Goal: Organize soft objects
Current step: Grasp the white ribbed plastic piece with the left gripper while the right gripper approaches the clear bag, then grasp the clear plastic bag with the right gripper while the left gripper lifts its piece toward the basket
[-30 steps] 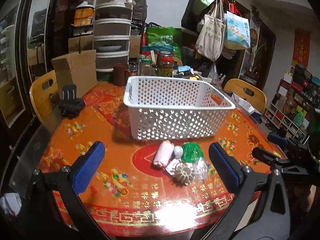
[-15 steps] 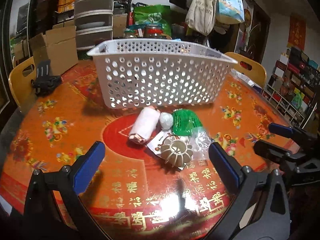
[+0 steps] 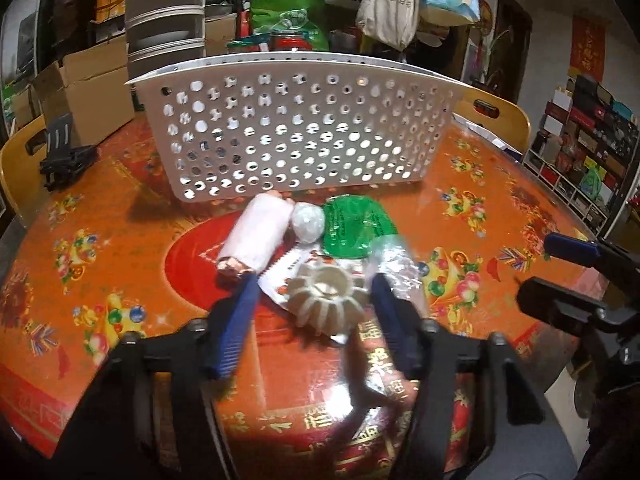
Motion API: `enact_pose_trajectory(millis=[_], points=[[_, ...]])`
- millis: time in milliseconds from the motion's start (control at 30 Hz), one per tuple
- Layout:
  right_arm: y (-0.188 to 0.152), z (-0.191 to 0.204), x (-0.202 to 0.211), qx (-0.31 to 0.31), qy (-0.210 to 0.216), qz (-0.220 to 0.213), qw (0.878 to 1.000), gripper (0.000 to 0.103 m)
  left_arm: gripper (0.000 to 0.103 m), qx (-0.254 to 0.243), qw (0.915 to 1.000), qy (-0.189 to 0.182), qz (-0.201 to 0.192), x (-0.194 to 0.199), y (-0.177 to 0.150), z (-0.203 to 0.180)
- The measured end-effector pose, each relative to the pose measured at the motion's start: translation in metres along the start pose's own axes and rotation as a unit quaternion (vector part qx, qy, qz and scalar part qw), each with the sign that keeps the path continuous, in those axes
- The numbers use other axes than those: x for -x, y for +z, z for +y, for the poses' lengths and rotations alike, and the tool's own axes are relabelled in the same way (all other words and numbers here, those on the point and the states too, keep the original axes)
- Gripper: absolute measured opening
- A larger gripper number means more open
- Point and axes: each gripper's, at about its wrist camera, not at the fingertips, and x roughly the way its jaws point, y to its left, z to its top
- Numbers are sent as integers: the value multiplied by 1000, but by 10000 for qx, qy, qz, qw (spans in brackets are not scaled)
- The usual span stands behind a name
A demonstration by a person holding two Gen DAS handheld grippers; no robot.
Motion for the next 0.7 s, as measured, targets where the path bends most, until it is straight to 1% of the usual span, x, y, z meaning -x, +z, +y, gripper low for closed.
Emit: enact_pose_trajectory(millis=[33, 133, 300, 400, 467, 600, 700], points=[[0, 1, -1, 7, 8, 6, 10000, 97, 41, -23, 10000, -39, -5, 0, 0, -1], [0, 7, -4, 40, 82, 19, 10000, 96, 41, -40, 9999, -15, -99, 6, -1, 0], [1, 24, -16, 170, 261, 47, 9995, 93, 41, 104, 9994, 132, -289, 24, -1, 21], [2, 39, -30, 296, 336, 140, 9989, 86, 41, 247, 9988, 233, -342, 33, -2, 39], [4, 48, -41, 362, 348, 248, 9984, 77, 41, 316, 9983, 302, -374, 38, -3, 48], [6, 60, -57, 417, 339, 361, 9979, 70, 41, 468, 9975, 329, -408, 46, -6, 64], [8, 66, -64, 468, 299, 410, 9976, 62, 41, 523, 9973, 326, -387, 48, -8, 71]])
